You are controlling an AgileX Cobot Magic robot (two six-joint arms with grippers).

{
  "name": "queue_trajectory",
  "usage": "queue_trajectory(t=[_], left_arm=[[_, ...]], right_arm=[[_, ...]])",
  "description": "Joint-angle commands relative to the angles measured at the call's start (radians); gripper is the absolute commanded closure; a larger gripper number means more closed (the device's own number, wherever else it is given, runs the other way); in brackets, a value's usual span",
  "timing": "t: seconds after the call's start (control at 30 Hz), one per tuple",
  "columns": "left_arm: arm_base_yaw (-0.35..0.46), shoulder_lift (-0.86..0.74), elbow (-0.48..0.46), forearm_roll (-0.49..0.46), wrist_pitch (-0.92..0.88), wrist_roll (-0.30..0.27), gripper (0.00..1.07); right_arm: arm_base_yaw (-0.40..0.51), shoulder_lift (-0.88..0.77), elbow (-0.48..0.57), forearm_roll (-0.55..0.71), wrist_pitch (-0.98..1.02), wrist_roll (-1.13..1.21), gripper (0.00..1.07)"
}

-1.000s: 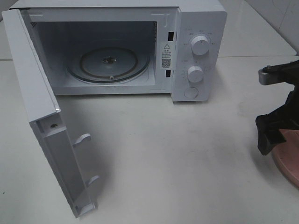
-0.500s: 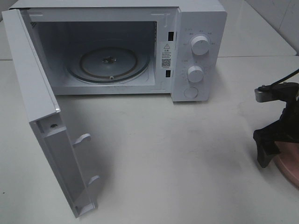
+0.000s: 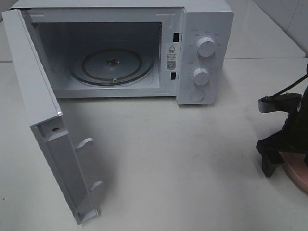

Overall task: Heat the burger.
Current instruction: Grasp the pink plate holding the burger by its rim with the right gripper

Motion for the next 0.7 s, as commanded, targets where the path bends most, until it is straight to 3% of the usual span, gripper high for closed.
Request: queue_trajectory(t=[0.03, 0.17, 0.2, 0.23, 0.3, 0.33, 0.4, 0.43, 0.47, 0.7], left_arm=[[0.001, -0.025, 0.003, 0.000, -0.009, -0.001, 0.25], [0.001, -0.025, 0.003, 0.000, -0.009, -0.001, 0.25], [0.001, -0.025, 0.003, 0.000, -0.009, -0.001, 0.25], [0.001, -0.025, 0.003, 0.000, -0.009, -0.001, 0.25], [0.001, -0.025, 0.003, 0.000, -0.009, -0.001, 0.25], [0.001, -0.025, 0.003, 0.000, -0.009, -0.001, 0.25], [0.001, -0.025, 0.003, 0.000, -0.009, -0.001, 0.25], [0.001, -0.025, 0.003, 0.000, -0.009, -0.001, 0.25], [0.001, -0.025, 0.003, 0.000, -0.009, -0.001, 0.25], [0.001, -0.025, 0.003, 0.000, -0.009, -0.001, 0.25]], right_arm=[[-0.004, 0.011, 0.000, -0.004, -0.004, 0.000, 0.26], [-0.004, 0.027, 0.000, -0.004, -0.003, 0.000, 0.40], [-0.004, 0.038, 0.000, -0.004, -0.002, 0.006, 0.49], [-0.004, 0.038, 0.000, -0.004, -0.002, 0.006, 0.49], [-0.004, 0.049, 0.000, -0.008, -0.002, 0.023, 0.67], [-0.004, 0.049, 0.000, -0.008, -0.002, 0.023, 0.67], [-0.004, 0.051, 0.000, -0.027, 0.002, 0.052, 0.90], [-0.004, 0.051, 0.000, -0.027, 0.002, 0.052, 0.90], [-0.004, 0.051, 0.000, -0.041, 0.014, 0.062, 1.05], [-0.001, 0.051, 0.000, -0.036, 0.029, 0.062, 1.07]])
